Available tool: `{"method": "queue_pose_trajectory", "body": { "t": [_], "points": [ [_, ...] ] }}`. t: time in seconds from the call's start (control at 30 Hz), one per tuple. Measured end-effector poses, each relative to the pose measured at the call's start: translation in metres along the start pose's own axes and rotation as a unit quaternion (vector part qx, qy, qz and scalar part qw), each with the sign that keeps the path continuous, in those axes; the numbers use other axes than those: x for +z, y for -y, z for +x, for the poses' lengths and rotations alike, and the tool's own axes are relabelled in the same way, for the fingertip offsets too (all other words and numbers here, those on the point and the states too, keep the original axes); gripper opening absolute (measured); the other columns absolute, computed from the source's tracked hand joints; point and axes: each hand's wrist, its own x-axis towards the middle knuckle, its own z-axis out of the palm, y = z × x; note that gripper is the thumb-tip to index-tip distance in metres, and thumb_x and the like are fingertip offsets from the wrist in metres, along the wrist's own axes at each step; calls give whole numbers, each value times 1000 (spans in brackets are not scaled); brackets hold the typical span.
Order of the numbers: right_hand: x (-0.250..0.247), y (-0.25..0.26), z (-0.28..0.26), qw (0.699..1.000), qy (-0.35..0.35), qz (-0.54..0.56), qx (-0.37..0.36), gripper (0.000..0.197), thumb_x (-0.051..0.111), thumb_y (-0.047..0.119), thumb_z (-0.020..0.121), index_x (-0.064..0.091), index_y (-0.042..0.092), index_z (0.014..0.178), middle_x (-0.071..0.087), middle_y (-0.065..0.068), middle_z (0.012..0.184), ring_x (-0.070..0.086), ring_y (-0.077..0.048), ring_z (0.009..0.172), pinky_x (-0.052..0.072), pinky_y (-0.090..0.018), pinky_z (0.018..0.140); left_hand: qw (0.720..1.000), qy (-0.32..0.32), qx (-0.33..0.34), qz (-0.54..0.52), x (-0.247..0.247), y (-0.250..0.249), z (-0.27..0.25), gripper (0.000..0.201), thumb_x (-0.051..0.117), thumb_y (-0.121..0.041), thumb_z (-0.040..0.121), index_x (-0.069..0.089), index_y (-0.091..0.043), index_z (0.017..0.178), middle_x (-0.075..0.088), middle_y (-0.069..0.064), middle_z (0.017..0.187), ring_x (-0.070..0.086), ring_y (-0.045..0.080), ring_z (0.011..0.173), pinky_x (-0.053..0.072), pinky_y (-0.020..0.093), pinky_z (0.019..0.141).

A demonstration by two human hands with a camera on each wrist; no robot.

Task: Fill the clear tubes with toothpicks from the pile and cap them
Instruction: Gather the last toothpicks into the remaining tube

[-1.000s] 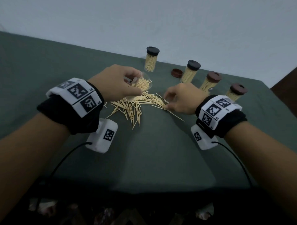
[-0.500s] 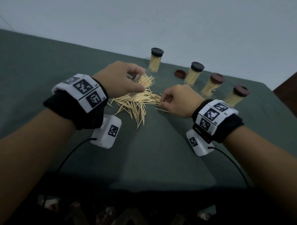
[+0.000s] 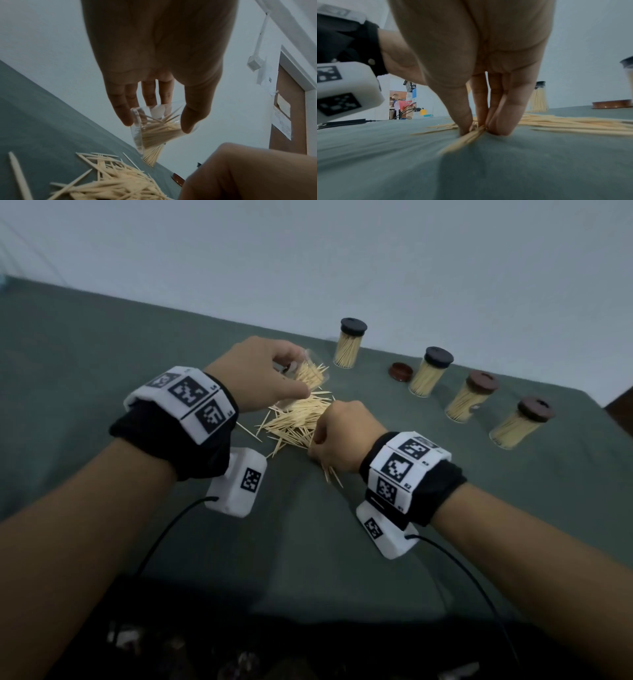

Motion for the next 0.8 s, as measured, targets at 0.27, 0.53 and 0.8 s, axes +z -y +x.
{"method": "queue_pose_trajectory", "body": {
  "t": [0.27,0.53,0.8],
  "points": [
    [-17,-33,-5,1000,0,-5,31,14,73,30,79,68,25,67,69,2,80,64,-18,75,53,-28,67,1000,14,1,2,5,-4,-1,61,79,-38,76,58,-28,133,65,-6,119,63,12,108,47,40,103],
    [-39,-64,-6,999,5,-29,21,37,68,55,81,63,35,111,55,4,112,54,-17,111,40,-27,87,1000,22,6,4,5,-8,-2,58,79,-36,78,59,-28,132,65,-7,117,63,11,106,50,39,99],
    [-30,-52,-7,989,121,-83,0,96,67,76,65,37,32,145,46,-1,138,46,-23,125,41,-38,102,1000,15,11,12,4,-9,-3,57,79,-36,77,60,-29,130,65,-8,115,62,10,106,49,37,100]
  ]
}}
